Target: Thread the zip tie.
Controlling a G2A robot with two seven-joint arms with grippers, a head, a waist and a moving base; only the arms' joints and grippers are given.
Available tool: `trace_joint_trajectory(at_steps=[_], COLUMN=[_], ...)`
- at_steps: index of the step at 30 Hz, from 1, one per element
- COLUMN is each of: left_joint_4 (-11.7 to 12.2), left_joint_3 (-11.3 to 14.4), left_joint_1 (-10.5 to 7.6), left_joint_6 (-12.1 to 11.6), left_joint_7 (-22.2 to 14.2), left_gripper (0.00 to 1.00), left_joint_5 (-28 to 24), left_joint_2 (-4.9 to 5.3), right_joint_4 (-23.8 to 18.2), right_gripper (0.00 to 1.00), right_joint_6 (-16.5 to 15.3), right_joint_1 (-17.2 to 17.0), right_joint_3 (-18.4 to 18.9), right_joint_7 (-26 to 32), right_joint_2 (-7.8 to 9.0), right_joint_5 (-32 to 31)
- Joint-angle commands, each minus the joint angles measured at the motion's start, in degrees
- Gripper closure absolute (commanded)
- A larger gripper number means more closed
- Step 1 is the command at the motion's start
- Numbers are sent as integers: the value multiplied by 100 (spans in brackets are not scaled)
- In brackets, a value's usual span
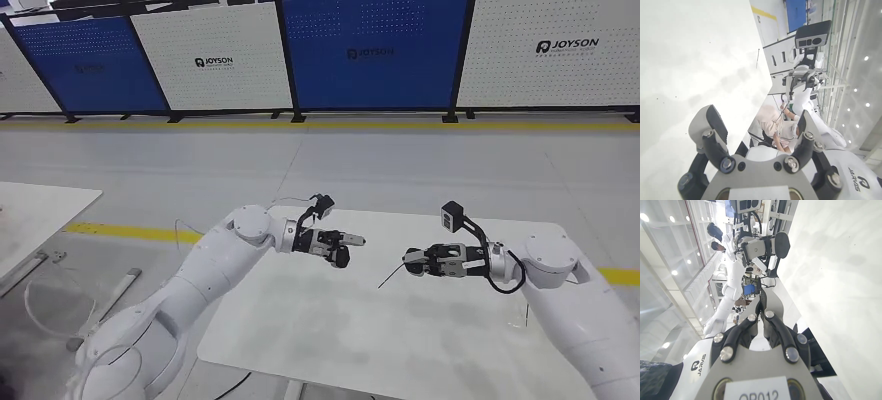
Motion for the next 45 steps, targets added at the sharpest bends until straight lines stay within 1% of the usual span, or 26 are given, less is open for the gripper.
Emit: trace_joint_trajectory(at_steps=[1,5,6,8,9,11,12,14,16,18,20,28,29,31,32,36,38,45], left_joint_4=[-2,-2,-2,-147,-211,-237,-265,-244,-245,-242,-286,-286,-318,-460,-502,-779,-866,-894], left_joint_3=[-6,-6,-6,-23,-52,-92,-109,-95,-24,13,48,48,52,64,31,19,30,30], left_joint_1=[2,2,2,119,150,202,224,252,305,306,285,285,311,376,381,421,418,412], left_joint_6=[-2,-2,-2,74,112,165,180,111,29,-52,-64,-64,-64,50,43,109,176,194], left_joint_7=[-3,-3,-3,27,-34,-126,-257,-375,-375,-238,123,123,209,199,258,455,505,547], left_gripper=[0,0,0,0,0,0,0,0,0,0,0,0,0,0,0,0,0,0], left_joint_5=[-7,-7,-7,-189,-269,-393,-493,-484,-404,-335,-165,-165,-127,-107,-109,33,84,134], left_joint_2=[3,3,3,-7,-2,2,-2,-14,-53,-94,-156,-156,-157,-154,-149,-162,-177,-187], right_joint_4=[0,0,-17,-145,-165,-220,-184,-168,-177,-204,-222,-222,-268,-370,-396,-395,-357,-338], right_gripper=[100,100,100,100,100,100,100,100,100,100,100,100,100,100,100,100,100,100], right_joint_6=[0,0,8,19,-18,-93,-119,-109,-34,21,106,106,103,149,188,300,325,322], right_joint_1=[0,0,-43,-142,-215,-338,-407,-481,-522,-555,-571,-571,-621,-673,-679,-621,-587,-575], right_joint_3=[0,0,8,38,101,184,254,301,305,302,285,285,279,266,250,132,110,111], right_joint_7=[0,0,-114,-301,-465,-521,-604,-661,-778,-802,-862,-862,-970,-1090,-1077,-1174,-1266,-1296], right_joint_2=[0,0,-2,1,13,28,41,50,54,50,32,32,29,23,18,-38,-63,-73], right_joint_5=[0,0,10,31,47,159,221,261,193,207,278,278,255,224,229,207,221,243])
